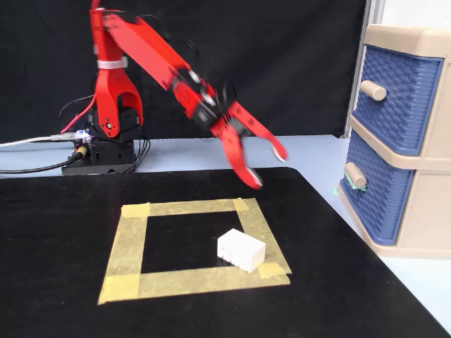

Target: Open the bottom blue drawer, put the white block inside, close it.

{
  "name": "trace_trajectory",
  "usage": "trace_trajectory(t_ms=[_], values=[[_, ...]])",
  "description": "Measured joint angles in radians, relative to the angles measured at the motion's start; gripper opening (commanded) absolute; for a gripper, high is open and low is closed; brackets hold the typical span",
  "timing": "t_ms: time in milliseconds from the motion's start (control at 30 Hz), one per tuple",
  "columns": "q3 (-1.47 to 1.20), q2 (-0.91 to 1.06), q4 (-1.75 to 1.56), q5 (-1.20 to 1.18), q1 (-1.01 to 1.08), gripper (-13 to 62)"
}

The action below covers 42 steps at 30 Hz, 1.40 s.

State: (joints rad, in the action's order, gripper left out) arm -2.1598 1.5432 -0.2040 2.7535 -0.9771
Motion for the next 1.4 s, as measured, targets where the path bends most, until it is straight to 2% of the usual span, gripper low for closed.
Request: trace_trajectory(t_ms=[167, 467, 1033, 1167, 1233, 1333, 1400], values=[[0.021, -0.256, -0.431, 0.264, -0.020, 33.9], [0.410, -0.558, -0.552, 0.282, -0.035, 33.6], [0.549, -0.660, -0.555, 0.268, -0.083, 30.1], [0.627, -0.744, -0.572, 0.232, -0.086, 24.8], [0.637, -0.762, -0.603, 0.221, -0.086, 15.3], [0.634, -0.762, -0.595, 0.215, -0.078, -7.8], [0.586, -0.746, -0.583, 0.216, -0.074, -8.0]])
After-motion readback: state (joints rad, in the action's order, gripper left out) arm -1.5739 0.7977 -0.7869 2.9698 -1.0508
